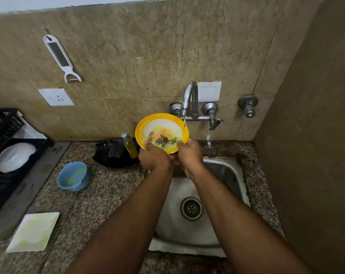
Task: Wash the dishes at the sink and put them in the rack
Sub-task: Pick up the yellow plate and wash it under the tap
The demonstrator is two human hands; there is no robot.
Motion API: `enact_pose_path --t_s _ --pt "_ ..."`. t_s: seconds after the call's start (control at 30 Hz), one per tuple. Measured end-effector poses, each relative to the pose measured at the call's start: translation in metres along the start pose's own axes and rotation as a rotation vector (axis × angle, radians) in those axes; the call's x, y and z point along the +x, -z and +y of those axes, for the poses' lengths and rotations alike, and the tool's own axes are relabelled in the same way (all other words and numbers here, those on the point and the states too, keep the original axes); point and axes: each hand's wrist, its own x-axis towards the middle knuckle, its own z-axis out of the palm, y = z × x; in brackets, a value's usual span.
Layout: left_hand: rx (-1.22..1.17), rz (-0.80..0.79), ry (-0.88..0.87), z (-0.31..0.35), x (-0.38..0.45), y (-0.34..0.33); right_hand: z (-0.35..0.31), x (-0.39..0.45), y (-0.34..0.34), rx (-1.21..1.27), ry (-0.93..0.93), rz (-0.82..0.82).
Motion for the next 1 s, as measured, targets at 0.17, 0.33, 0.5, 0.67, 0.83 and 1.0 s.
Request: enact_pose_path --t_s 0.17,0.33,0.5,0.67,0.83,1.0 --pt "-0.080 -0.107 0.075 -0.001 -0.003 -0.001 0.003 0.004 0.007 -0.012 0.042 0.122" --pt "-0.175 -0.279 0.271 -0.002 0.011 0.000 -0.016 0.000 0.022 0.030 -0.023 0.079" --pt "-0.113 -0.146 0.103 -0.001 -0.002 0.008 0.006 -0.003 0.006 -0.017 0.038 0.042" --pt "-0.122 -0.237 0.111 -0.008 -0.020 0.005 0.022 0.038 0.011 -0.123 -0.001 0.242" --pt "-0.220 -0.245 0.123 0.001 -0.018 0.003 -0.015 -0.019 0.010 0.007 -0.013 -0.052" --pt "-0.363 -0.439 0.317 0.003 -0.016 0.006 0.019 0.061 0.033 -0.183 0.132 0.158"
